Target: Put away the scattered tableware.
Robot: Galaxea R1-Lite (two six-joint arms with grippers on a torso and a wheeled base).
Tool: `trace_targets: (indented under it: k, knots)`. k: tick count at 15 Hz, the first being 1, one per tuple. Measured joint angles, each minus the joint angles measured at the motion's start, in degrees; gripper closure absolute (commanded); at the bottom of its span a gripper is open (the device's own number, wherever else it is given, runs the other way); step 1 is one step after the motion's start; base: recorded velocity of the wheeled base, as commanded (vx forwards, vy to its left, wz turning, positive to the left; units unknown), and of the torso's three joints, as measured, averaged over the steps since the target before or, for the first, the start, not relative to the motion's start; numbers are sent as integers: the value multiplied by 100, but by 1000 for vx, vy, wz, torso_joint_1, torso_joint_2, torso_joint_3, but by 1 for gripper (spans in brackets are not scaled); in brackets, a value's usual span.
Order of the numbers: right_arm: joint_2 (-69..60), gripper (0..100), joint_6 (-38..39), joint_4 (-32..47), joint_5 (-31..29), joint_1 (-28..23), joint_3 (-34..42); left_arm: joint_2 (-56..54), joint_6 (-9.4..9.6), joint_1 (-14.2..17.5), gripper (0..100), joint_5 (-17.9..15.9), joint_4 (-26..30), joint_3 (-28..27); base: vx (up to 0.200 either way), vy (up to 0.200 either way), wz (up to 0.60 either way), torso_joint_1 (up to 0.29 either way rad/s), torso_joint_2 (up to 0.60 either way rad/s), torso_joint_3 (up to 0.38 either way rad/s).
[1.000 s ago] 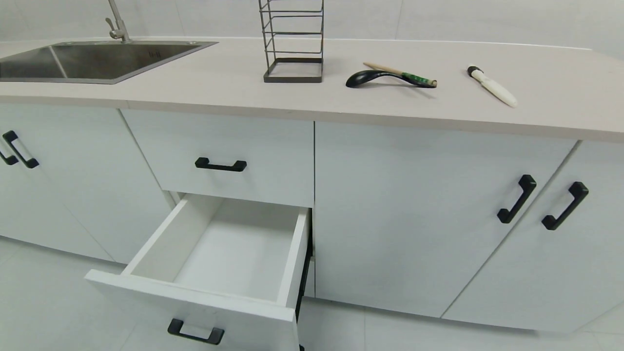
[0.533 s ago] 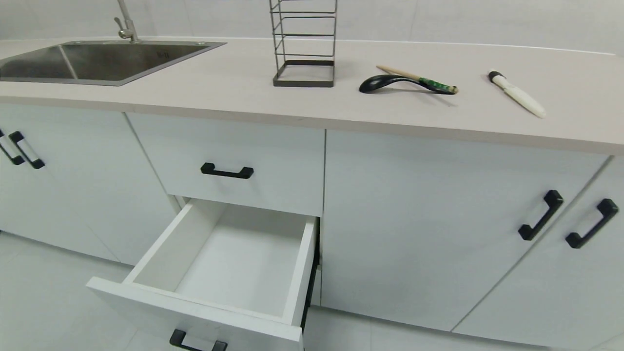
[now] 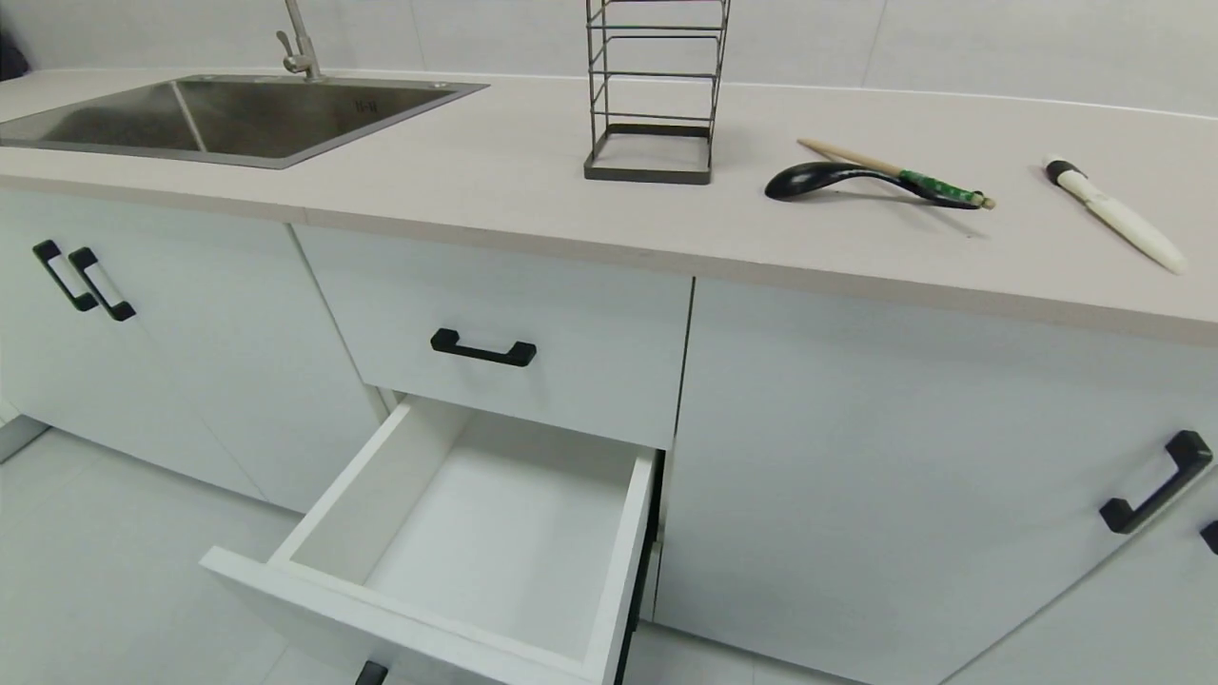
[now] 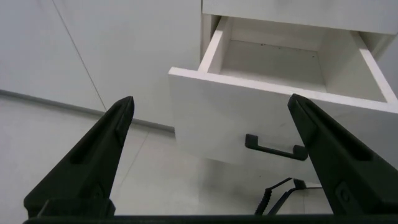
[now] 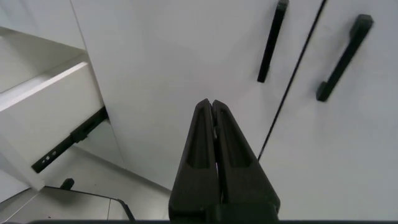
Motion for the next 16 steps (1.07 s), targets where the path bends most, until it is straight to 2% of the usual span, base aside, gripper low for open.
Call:
trace_targets:
  k: [5,9,16]
  knots:
    - [0,100,0,7,0,2,0,1,-6,0,0,0,12,0,0,0,0,20,-25,-6]
    - [0,100,-4,2,0,0,0,1,-5,0,0,0,11,0,0,0,0,218,-90,-101]
    - [0,100,-6,0,0,2,0,4,-5,0,0,0,6,0,0,0,0,220,-538,-208]
